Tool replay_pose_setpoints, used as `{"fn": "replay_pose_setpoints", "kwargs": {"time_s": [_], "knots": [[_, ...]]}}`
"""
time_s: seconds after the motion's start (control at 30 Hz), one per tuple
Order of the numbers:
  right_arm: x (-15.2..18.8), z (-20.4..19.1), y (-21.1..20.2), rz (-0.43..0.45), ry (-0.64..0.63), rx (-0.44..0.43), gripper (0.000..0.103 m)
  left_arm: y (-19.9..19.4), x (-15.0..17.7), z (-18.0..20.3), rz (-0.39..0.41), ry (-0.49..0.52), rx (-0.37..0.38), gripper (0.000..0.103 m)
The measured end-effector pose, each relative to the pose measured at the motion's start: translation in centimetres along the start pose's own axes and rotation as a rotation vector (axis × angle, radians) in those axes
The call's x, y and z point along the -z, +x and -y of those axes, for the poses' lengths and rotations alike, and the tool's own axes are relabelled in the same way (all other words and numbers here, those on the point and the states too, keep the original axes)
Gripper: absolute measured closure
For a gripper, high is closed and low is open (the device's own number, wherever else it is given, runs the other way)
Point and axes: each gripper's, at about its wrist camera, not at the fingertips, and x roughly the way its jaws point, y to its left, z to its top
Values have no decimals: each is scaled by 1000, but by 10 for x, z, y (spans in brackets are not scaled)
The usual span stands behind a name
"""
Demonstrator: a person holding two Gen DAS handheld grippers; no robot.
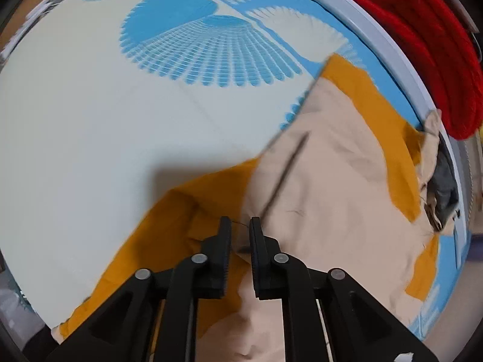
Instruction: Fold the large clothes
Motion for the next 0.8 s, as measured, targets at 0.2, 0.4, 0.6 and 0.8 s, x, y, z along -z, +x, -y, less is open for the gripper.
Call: {"fn": "replay_pose_setpoints", "kwargs": {"time_s": [0.2, 0.4, 0.6, 0.8], "knots": [[-1, -32, -33, 156, -133, 43, 73, -31, 12, 46, 146, 232, 56, 83], [2, -39, -4, 40, -161, -29, 70, 28, 27, 53, -96, 295, 52, 78], [7, -48, 0, 18, -192, 28, 70, 16, 33, 66, -38, 366, 20, 76], [8, -53, 10, -4, -237, 43, 69, 29, 39, 69, -104, 382, -2, 66]]}}
